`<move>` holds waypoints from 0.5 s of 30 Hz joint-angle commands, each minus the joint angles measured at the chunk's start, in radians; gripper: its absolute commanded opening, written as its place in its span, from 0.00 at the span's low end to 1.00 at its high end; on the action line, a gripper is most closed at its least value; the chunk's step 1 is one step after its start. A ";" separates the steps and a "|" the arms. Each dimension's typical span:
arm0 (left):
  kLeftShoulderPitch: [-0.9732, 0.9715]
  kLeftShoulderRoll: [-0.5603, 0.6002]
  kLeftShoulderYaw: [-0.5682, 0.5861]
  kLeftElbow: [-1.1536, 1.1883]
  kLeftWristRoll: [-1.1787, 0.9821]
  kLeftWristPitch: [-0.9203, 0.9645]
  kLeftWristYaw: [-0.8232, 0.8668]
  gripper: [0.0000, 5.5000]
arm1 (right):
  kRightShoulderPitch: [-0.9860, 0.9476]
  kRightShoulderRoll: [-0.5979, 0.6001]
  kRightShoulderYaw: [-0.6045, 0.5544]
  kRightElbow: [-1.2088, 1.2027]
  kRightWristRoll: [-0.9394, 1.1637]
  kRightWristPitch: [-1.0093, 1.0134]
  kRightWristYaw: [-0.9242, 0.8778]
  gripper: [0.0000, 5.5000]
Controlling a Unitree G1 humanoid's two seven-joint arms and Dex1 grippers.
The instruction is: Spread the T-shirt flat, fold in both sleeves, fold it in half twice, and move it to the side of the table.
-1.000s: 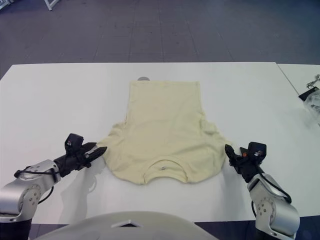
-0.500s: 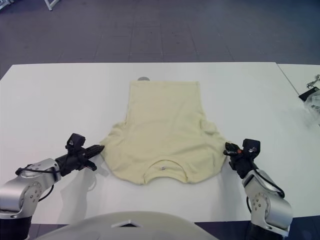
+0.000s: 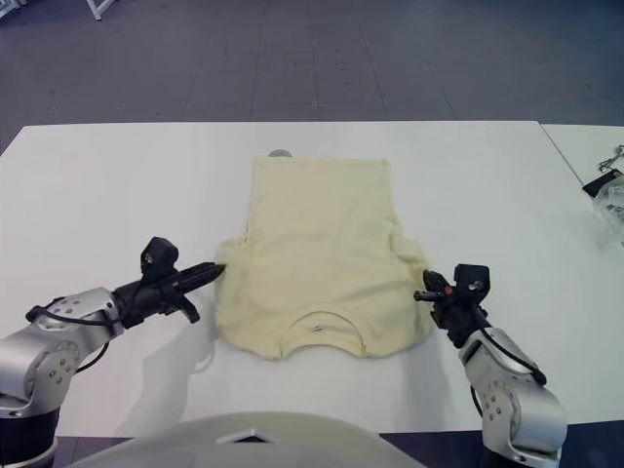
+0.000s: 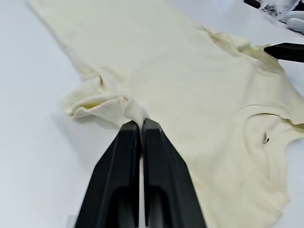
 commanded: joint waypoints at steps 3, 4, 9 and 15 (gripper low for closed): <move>-0.057 -0.005 -0.147 0.026 0.046 -0.024 -0.006 0.00 | -0.034 0.004 0.051 -0.088 0.043 0.068 -0.025 0.00; -0.074 -0.016 -0.178 0.051 0.067 -0.040 -0.001 0.00 | -0.044 0.005 0.063 -0.090 0.043 0.075 -0.029 0.00; -0.122 -0.068 -0.268 0.123 0.122 -0.082 0.022 0.00 | -0.095 0.005 0.108 -0.076 0.039 0.098 -0.039 0.00; -0.122 -0.088 -0.315 0.121 0.143 -0.097 0.022 0.05 | -0.112 0.008 0.165 -0.075 0.039 0.128 -0.044 0.00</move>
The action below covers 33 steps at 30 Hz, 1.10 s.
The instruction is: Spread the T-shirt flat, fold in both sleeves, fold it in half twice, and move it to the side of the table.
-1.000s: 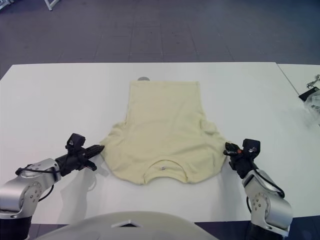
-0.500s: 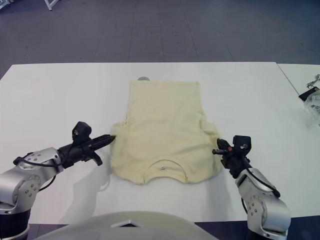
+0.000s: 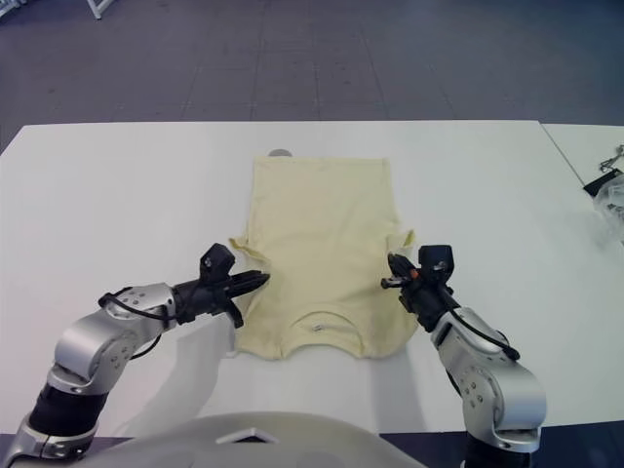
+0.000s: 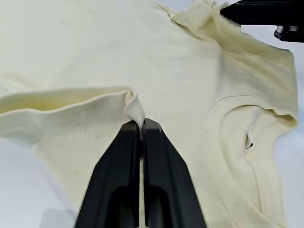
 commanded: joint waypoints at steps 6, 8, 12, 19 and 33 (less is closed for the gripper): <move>0.016 0.036 0.057 -0.047 -0.058 0.011 -0.049 0.20 | -0.003 -0.010 0.095 0.021 -0.009 0.045 0.004 0.00; 0.008 0.040 0.081 -0.057 -0.087 0.018 -0.068 0.26 | -0.020 -0.004 0.114 0.038 -0.015 0.044 0.004 0.00; -0.013 0.036 0.101 -0.063 -0.111 0.026 -0.065 0.38 | -0.061 0.014 0.154 0.061 -0.011 0.049 0.005 0.00; -0.079 0.083 0.082 0.036 0.003 -0.096 -0.078 0.58 | -0.060 0.023 0.121 -0.008 0.054 0.112 0.001 0.17; -0.256 -0.017 -0.022 0.521 0.323 -0.515 -0.050 0.98 | -0.015 -0.269 -0.100 -0.135 0.078 0.169 0.088 0.57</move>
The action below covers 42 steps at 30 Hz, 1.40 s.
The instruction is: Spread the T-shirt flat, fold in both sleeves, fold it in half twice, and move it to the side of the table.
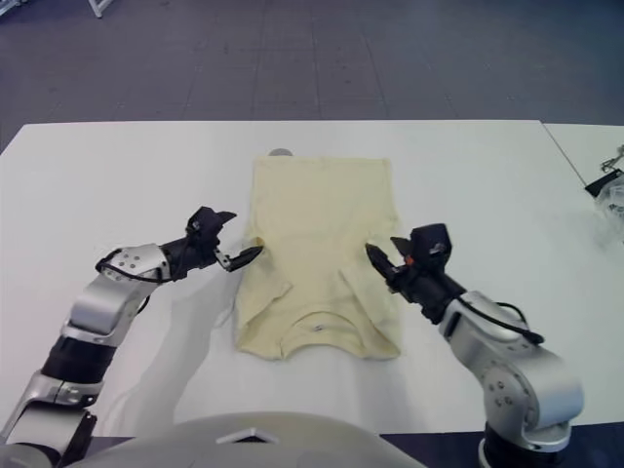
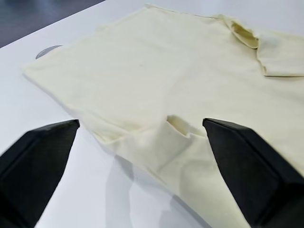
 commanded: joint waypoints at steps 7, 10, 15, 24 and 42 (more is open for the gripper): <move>-0.066 -0.093 -0.041 0.281 0.139 -0.180 0.039 0.98 | 0.307 -0.214 0.125 0.067 -0.223 -0.237 0.167 0.75; -0.080 -0.120 -0.048 0.314 0.163 -0.196 0.054 0.98 | 0.356 -0.266 0.220 0.113 -0.351 -0.329 0.173 0.83; -0.105 -0.130 -0.087 0.383 0.260 -0.263 0.098 0.98 | 0.382 -0.292 0.309 0.174 -0.496 -0.454 0.165 0.98; 0.003 -0.043 0.116 -0.116 0.019 -0.216 -0.013 0.98 | 0.390 -0.166 -0.024 -0.026 -0.240 -0.435 0.203 0.98; 0.544 0.195 0.023 -0.176 0.309 -0.490 -0.128 0.98 | 0.654 -0.215 0.031 0.153 -0.627 -0.940 0.361 0.98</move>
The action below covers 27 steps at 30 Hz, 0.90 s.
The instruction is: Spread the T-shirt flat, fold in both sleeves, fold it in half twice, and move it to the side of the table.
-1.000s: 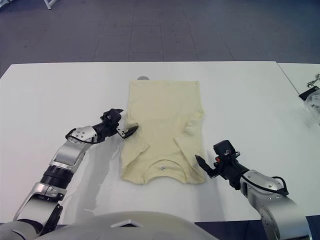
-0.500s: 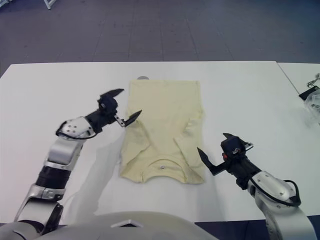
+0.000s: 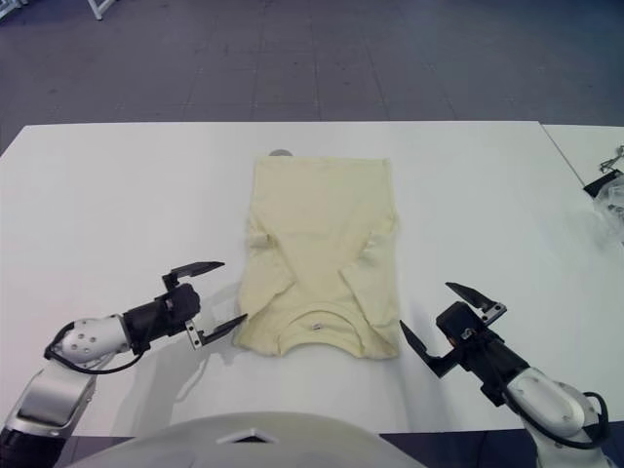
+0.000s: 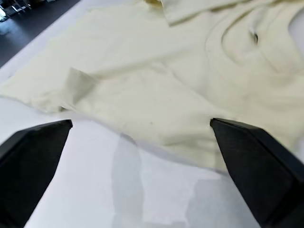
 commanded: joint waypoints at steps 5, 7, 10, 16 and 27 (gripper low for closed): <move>0.033 0.060 -0.044 0.087 0.106 -0.086 0.025 0.98 | 0.018 -0.033 -0.005 0.052 -0.113 -0.170 0.040 0.98; 0.006 0.057 -0.016 0.063 0.066 -0.110 0.030 0.98 | 0.029 -0.039 -0.022 0.060 -0.122 -0.213 0.053 0.98; -0.033 0.050 0.050 0.011 -0.011 -0.131 0.038 0.98 | 0.054 -0.047 -0.037 0.072 -0.138 -0.273 0.076 0.98; 0.020 0.096 0.142 -0.042 -0.097 -0.176 -0.015 0.98 | 0.135 -0.058 -0.009 0.144 -0.259 -0.458 0.084 0.98; -0.032 0.201 0.051 0.271 0.184 -0.589 -0.046 0.98 | 0.006 -0.037 0.181 0.347 -0.514 -0.610 -0.039 0.98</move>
